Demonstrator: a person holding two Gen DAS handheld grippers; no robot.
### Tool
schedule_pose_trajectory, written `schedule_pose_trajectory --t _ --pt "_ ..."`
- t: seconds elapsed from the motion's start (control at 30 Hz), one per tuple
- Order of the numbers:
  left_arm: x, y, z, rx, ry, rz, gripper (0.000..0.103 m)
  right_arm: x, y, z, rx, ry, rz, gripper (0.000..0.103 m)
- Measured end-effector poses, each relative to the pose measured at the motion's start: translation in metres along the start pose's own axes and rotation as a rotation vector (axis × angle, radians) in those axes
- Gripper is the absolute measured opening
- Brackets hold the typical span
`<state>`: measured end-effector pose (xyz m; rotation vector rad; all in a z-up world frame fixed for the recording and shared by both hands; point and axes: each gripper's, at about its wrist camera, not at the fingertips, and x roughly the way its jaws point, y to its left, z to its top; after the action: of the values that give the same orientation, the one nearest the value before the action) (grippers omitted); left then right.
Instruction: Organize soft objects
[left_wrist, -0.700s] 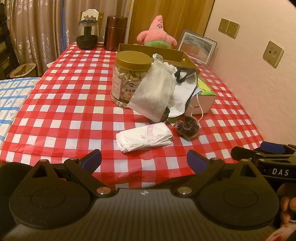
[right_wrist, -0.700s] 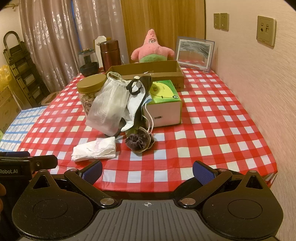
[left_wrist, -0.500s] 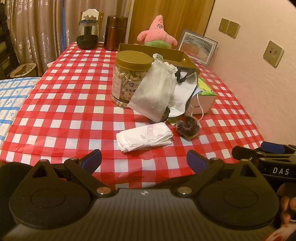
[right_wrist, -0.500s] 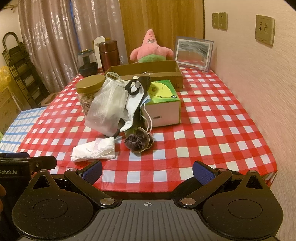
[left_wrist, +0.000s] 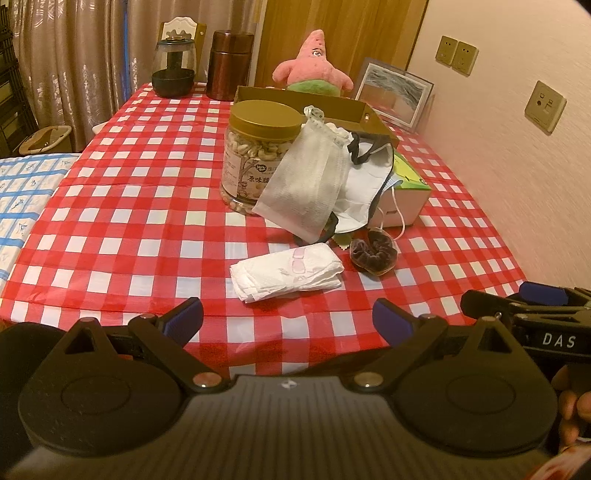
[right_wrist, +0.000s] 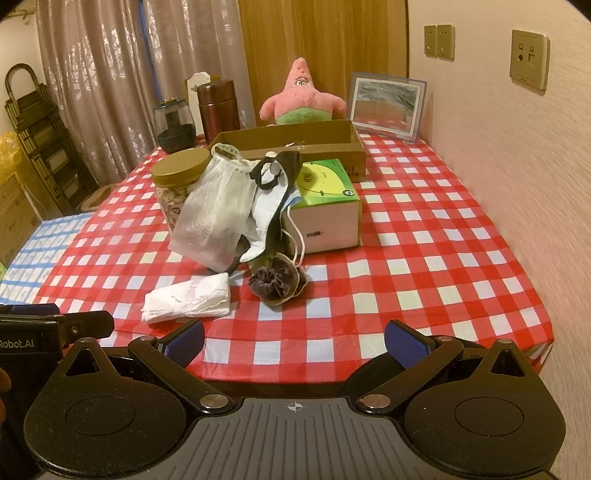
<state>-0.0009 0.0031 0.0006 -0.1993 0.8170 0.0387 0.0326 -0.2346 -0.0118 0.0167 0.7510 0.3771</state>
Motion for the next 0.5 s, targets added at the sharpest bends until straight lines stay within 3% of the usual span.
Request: schedule_pose_trajectory --t 0.5 --pt "-0.0005 0.0003 -0.0002 0.003 0.000 -0.003 0.097 0.0005 0.0005 0.0004 0.000 -0.002 0.000 0.103"
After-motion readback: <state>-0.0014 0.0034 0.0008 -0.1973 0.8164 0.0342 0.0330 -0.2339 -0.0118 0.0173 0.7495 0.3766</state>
